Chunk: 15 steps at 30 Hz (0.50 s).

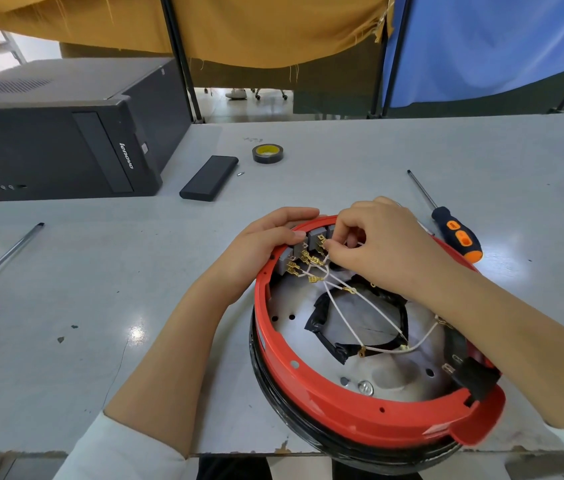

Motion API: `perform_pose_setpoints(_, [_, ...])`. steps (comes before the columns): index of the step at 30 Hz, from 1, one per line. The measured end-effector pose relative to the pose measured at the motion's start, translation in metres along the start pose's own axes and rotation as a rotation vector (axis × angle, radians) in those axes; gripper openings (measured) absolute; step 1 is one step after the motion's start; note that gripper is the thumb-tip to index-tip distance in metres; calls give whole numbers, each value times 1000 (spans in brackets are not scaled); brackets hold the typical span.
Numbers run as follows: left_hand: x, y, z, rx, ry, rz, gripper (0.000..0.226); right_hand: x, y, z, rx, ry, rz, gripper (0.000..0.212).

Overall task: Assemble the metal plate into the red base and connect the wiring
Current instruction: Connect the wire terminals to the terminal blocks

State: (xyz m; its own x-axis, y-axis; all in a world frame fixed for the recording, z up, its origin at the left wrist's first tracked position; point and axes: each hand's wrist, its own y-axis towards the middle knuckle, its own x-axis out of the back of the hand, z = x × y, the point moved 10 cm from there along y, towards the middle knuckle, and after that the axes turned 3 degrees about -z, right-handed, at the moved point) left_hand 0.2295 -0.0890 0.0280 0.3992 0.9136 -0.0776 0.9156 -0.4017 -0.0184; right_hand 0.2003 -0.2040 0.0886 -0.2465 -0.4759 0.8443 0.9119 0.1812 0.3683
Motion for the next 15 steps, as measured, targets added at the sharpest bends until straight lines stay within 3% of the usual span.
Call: perform_pose_setpoints(15, [1,-2,0,10,19,-24,42,-1,1,0,0,-1,-20,23])
